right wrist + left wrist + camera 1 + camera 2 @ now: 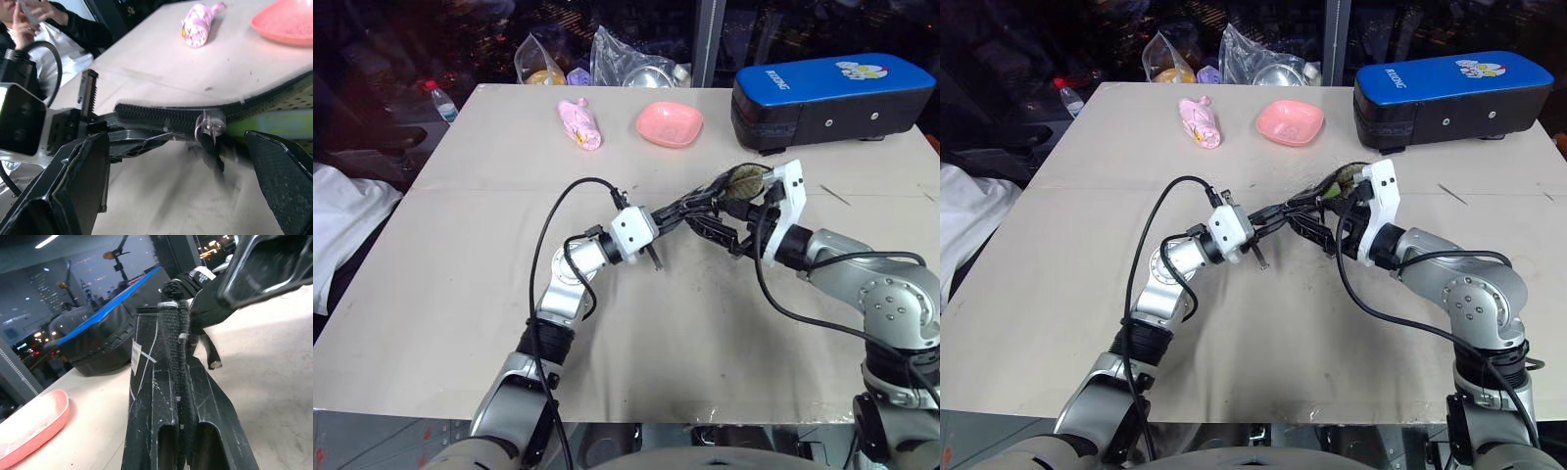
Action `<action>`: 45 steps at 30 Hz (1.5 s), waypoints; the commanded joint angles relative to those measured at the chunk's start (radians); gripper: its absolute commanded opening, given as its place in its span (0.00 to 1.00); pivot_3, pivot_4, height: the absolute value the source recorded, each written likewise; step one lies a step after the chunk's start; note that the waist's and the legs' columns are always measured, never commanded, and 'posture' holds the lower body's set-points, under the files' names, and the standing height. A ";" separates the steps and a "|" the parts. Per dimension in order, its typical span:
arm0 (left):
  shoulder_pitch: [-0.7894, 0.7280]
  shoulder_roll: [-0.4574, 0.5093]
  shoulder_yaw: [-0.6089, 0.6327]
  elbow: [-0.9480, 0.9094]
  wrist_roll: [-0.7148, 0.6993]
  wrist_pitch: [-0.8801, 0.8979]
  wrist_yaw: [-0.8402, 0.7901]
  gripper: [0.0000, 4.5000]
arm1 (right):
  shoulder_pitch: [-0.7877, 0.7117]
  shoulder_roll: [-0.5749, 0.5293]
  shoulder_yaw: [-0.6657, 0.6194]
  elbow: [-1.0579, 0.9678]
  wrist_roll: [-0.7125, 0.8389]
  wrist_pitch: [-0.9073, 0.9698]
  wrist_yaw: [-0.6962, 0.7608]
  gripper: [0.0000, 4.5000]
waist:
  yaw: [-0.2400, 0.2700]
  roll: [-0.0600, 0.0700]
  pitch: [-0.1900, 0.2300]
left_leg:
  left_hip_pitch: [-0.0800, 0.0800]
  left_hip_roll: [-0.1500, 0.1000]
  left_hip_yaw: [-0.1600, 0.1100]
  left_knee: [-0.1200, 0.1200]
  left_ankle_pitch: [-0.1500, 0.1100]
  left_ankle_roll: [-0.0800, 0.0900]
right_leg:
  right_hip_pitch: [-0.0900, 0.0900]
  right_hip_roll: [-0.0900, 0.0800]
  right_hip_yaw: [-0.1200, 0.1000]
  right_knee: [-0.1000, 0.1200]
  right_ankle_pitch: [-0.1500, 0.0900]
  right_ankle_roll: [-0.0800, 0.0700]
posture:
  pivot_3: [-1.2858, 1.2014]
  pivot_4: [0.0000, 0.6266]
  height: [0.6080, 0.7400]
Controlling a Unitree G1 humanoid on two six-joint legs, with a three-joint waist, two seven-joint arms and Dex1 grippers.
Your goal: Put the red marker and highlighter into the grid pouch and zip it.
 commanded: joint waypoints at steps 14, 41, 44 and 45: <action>-0.009 0.003 -0.004 -0.045 0.008 -0.031 0.005 0.00 | 0.010 -0.167 0.093 -0.044 -0.199 -0.104 0.103 0.00 | 0.000 0.000 0.000 | 0.000 0.000 0.000 0.000 -0.002 0.003 | 0.000 0.000 0.000 0.000 0.000 0.000 | 0.52 0.24 0.98; -0.012 0.002 -0.012 -0.010 0.017 -0.057 -0.008 0.00 | 0.140 -0.258 -0.175 -0.157 0.165 0.090 0.155 0.60 | -0.001 0.000 0.000 | 0.000 0.000 -0.002 0.000 -0.002 0.004 | 0.000 0.000 0.002 0.000 0.000 0.000 | 0.52 0.24 0.98; -0.013 0.003 -0.015 -0.011 0.019 -0.061 -0.011 0.00 | 0.134 -0.238 -0.141 -0.135 0.168 0.099 0.109 0.60 | -0.001 0.000 0.000 | 0.000 0.000 -0.002 0.000 -0.002 0.004 | 0.000 0.000 0.002 0.000 0.000 0.000 | 0.52 0.24 0.98; -0.013 0.005 -0.017 -0.011 0.021 -0.065 -0.014 0.00 | 0.127 -0.229 -0.129 -0.122 0.163 0.098 0.097 0.60 | -0.002 0.000 0.000 | 0.000 0.000 -0.002 0.000 -0.002 0.004 | 0.000 0.000 0.002 0.000 0.000 0.000 | 0.52 0.24 0.98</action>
